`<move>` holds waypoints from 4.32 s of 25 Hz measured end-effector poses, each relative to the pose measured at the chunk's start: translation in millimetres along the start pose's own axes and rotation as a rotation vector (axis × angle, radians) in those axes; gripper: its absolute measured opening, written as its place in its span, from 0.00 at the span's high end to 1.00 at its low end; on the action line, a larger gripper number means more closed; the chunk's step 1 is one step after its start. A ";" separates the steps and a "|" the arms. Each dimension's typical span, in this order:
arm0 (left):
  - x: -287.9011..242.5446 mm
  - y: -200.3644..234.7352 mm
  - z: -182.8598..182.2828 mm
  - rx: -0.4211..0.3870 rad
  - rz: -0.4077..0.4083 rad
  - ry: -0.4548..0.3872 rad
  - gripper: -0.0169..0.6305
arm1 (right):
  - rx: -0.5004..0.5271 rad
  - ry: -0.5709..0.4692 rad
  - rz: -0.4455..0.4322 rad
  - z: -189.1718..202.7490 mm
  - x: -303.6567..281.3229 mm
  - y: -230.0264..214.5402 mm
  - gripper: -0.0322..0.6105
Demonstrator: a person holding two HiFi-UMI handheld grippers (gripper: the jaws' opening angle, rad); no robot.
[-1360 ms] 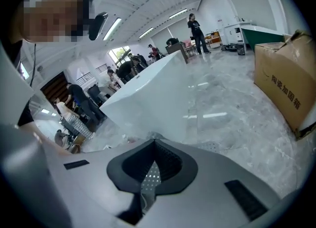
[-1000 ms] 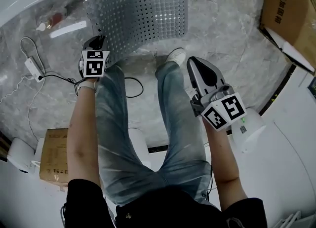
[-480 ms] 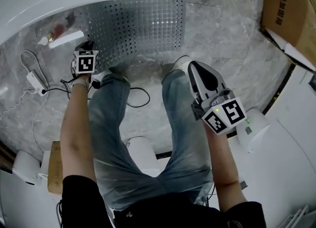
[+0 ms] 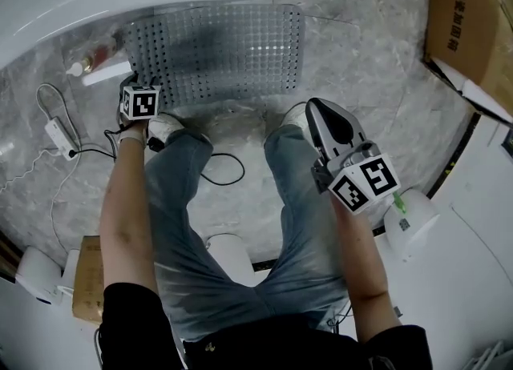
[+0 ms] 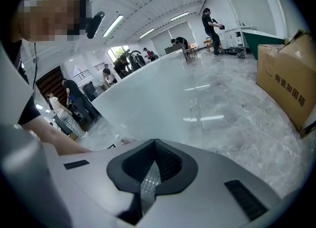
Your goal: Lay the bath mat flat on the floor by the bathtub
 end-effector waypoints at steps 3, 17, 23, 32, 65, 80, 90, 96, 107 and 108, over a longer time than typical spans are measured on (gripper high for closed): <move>22.8 -4.7 -0.4 0.021 -0.005 -0.041 0.55 | 0.013 0.011 -0.014 -7.3 5.2 3.5 0.91; 170.2 -59.5 29.3 0.376 -0.011 -0.301 0.93 | 0.216 0.202 -0.228 -30.2 -34.8 29.2 0.91; 218.5 -71.7 80.7 0.668 -0.081 -0.416 0.94 | 0.381 0.342 -0.386 -6.2 -94.8 76.3 0.91; 223.0 -79.0 176.0 1.056 -0.143 -0.455 0.95 | 0.587 0.452 -0.482 57.2 -223.5 156.6 0.91; 200.6 69.8 269.1 1.344 -0.119 -0.402 0.95 | 0.995 0.842 -0.130 271.4 -520.3 182.4 0.78; 204.6 73.8 269.3 1.377 -0.121 -0.411 0.95 | 1.202 0.797 -0.206 274.9 -544.1 216.8 0.75; 206.9 71.8 270.4 1.398 -0.122 -0.421 0.95 | 1.029 0.901 -0.037 269.5 -538.9 191.2 0.79; 206.6 67.2 266.3 1.390 -0.098 -0.427 0.95 | 0.984 0.769 0.028 263.3 -516.7 177.1 0.80; 207.7 68.7 269.8 1.381 -0.095 -0.429 0.95 | 0.828 0.642 -0.209 274.2 -530.0 174.7 0.75; 208.4 69.0 270.3 1.380 -0.097 -0.429 0.95 | 0.825 0.663 -0.219 275.7 -535.1 175.8 0.75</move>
Point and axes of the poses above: the fingertips, and each gripper's own axes: x backward along the fingers, y to its left, z out of its underside, the point moved 10 cm from there along x, backward along the fingers, and after that the axes turned 2 degrees about -z, right-handed, at the moved point
